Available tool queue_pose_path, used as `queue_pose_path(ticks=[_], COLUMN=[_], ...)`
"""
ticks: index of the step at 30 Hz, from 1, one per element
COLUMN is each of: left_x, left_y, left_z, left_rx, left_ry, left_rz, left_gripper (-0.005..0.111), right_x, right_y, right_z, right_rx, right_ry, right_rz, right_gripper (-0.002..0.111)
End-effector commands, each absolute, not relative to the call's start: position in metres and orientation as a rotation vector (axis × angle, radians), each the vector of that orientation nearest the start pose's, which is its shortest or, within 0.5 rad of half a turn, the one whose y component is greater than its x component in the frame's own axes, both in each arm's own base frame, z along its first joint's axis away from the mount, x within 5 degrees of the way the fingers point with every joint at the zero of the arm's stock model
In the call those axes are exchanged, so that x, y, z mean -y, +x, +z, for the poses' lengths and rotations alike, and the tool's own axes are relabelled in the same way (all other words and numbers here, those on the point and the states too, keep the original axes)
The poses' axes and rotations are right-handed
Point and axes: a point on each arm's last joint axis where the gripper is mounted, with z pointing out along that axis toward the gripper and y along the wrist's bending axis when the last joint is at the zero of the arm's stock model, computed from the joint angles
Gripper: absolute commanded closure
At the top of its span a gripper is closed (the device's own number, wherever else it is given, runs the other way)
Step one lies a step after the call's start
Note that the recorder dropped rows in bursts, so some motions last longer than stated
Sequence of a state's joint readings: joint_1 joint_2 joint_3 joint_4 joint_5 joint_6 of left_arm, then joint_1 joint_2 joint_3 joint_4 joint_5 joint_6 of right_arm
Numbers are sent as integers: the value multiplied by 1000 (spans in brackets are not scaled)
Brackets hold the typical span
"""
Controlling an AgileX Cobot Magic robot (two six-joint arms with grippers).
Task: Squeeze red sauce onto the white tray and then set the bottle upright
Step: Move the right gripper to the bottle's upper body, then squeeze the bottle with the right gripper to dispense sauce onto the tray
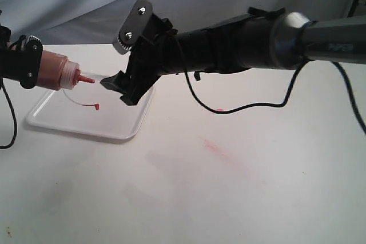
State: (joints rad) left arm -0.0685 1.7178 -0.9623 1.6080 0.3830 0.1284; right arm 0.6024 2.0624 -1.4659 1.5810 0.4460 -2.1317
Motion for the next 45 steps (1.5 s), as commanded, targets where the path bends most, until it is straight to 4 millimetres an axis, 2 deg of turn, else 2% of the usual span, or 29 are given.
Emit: queue_pose_path(ticks=[1, 5, 7, 12, 14, 20, 29, 35, 45], left_x=[-15, -15, -13, -6, -2, 0, 0, 0, 0], left_y=[356, 357, 358, 360, 361, 362, 362, 362, 362], left_z=[216, 219, 219, 218, 218, 218, 218, 218, 218], left_rx=[1990, 1883, 1891, 1869, 1801, 1761, 1673, 1604, 1610], left_ry=[-2230, -2259, -2281, -2401, -2453, -2470, -2495, -2512, -2511], left_rz=[-1598, -1638, -1637, -1608, -1618, -1625, -1623, -1621, -1621], left_gripper=[107, 107, 107, 107, 107, 107, 107, 107, 107], right_x=[-325, -343, -348, -357, -361, -369, -372, -372, -372], right_y=[360, 364, 370, 382, 387, 394, 394, 395, 395], right_z=[201, 196, 194, 183, 177, 164, 168, 170, 171], right_rx=[-1506, -1478, -1477, -1486, -1483, -1473, -1458, -1490, -1517], right_ry=[-1410, -1416, -1397, -1360, -1361, -1363, -1350, -1275, -1247], right_rz=[511, 508, 517, 527, 530, 553, 589, 637, 663], right_gripper=[26, 26, 26, 26, 26, 26, 26, 26, 26])
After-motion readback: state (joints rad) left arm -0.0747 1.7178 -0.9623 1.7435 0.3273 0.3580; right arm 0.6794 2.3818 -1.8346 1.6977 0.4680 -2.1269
